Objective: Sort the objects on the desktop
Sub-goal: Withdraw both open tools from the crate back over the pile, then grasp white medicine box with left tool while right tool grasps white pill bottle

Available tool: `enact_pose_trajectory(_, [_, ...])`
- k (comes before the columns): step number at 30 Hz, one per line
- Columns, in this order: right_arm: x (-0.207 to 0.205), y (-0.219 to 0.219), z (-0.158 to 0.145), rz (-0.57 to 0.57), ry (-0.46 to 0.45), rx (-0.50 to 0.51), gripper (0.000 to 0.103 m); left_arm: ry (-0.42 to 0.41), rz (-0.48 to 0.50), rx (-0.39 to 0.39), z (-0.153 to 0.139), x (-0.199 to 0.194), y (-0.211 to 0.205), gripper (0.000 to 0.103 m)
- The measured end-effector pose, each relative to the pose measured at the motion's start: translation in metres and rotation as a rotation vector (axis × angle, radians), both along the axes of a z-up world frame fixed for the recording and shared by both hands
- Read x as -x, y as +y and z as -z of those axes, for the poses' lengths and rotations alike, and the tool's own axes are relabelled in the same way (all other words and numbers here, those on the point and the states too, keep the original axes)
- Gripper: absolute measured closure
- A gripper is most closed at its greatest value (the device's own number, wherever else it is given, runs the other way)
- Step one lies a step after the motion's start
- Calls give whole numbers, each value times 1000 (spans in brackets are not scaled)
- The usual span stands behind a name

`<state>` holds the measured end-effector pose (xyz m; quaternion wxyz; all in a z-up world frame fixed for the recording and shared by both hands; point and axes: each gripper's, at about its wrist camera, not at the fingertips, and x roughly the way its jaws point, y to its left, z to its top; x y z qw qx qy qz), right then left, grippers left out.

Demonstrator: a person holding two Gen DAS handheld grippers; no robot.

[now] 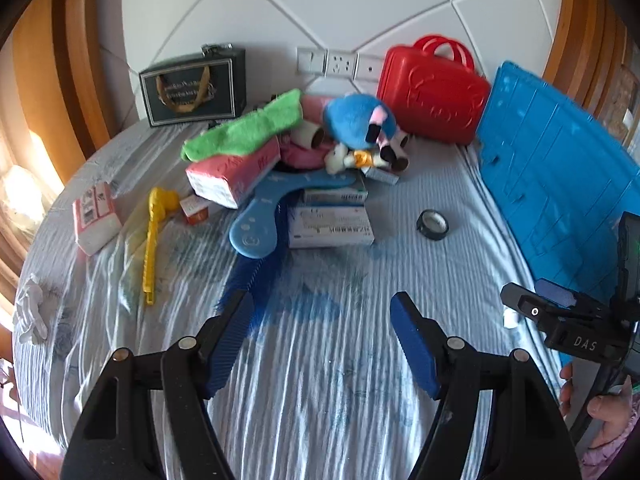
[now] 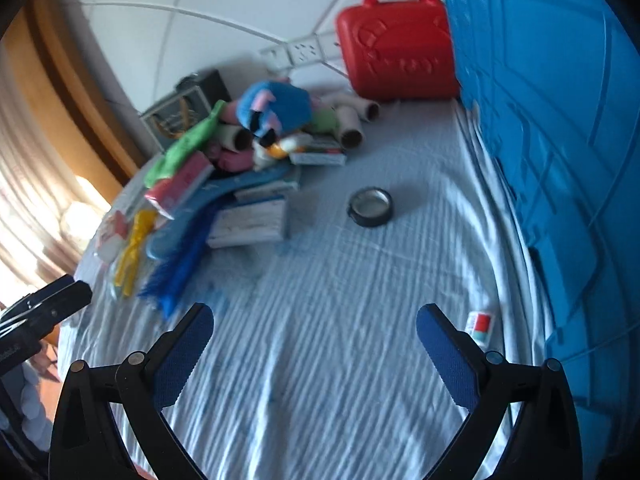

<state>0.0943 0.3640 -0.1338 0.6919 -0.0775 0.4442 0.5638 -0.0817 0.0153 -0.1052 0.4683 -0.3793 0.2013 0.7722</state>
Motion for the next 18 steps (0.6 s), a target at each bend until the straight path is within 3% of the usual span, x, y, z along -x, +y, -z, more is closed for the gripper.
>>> enact_pose_trajectory(2, [-6,-1,9,11,29,13,0,-17,-10,13,9,8,6,32])
enact_pose_trajectory(6, [-15,-3,21,80,-7,63,0,-54,-1,24,25,28,23,32])
enact_pose_trajectory(12, [-12,-19,52,247,49,145,0,-30,198,84,50,40,73,32])
enact_pose_trajectory(15, [-12,-25,63,344,62,182,0,-26,344,135,66,44,104,32])
enact_pose_trajectory(18, [-13,-30,72,440,64,202,0,42,497,194,84,46,139,32])
